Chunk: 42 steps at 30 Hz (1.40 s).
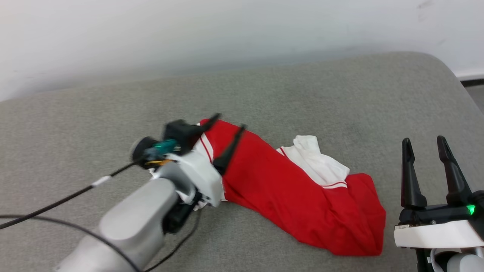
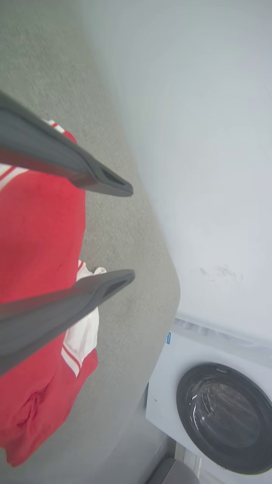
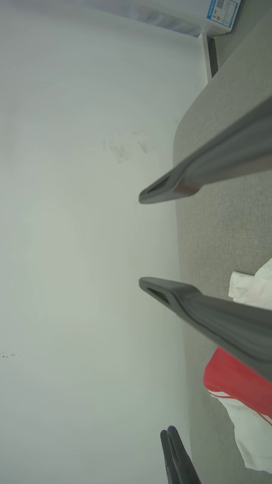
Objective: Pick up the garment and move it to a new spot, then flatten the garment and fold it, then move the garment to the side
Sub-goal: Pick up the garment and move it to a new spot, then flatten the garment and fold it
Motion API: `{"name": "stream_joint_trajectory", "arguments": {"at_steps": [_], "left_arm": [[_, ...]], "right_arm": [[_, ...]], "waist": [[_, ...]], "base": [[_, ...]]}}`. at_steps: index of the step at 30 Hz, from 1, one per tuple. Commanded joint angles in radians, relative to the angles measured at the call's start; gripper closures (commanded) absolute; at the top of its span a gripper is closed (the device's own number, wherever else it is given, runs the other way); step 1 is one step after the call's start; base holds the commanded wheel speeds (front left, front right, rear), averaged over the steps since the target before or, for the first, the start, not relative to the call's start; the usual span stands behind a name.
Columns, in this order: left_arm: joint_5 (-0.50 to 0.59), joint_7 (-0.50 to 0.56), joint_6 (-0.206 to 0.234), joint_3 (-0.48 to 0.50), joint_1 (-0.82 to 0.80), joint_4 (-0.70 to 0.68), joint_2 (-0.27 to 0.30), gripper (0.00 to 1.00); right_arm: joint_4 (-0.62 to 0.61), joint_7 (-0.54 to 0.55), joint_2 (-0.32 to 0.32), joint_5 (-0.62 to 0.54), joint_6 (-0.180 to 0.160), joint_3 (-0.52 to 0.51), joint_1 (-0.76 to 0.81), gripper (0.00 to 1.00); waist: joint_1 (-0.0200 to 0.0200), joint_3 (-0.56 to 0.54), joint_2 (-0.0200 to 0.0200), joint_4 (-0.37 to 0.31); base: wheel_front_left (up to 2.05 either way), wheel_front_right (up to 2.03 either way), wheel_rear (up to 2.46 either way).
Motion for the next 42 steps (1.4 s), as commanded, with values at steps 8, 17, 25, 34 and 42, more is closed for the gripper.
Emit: {"name": "stream_joint_trajectory", "arguments": {"at_steps": [8,17,25,34,42], "left_arm": [[0.070,-0.007,0.141,0.397,0.285,-0.236,0.129,0.00],[0.236,-0.007,0.110,0.586,0.619,-0.402,0.063,0.00],[0.316,-0.007,0.067,0.623,0.656,-0.398,0.017,0.00],[0.273,0.249,-0.027,0.590,0.445,-0.354,0.100,0.00],[0.155,0.673,-0.104,0.544,0.221,-0.249,0.182,0.00]], "right_arm": [[-0.033,-0.002,0.002,-0.016,0.000,0.002,0.038,0.00],[-0.046,-0.002,0.001,-0.003,0.000,0.010,0.061,0.00],[-0.050,-0.002,0.001,0.006,0.000,0.026,0.038,0.00],[-0.063,-0.002,0.001,0.007,0.000,0.037,-0.009,0.00],[-0.064,-0.002,0.001,0.019,0.000,0.056,-0.048,0.00]], "waist": [[0.0000,-0.051,0.0000,0.073],[0.0000,-0.055,0.0000,0.083],[0.0000,-0.031,0.0000,0.075],[0.0000,0.083,0.0000,0.042],[0.0000,0.159,0.0000,0.018]], "base": [[0.00,0.00,0.00],[0.00,0.00,0.00],[0.00,0.00,0.00],[0.00,0.00,0.00],[0.00,0.00,0.00]]}}
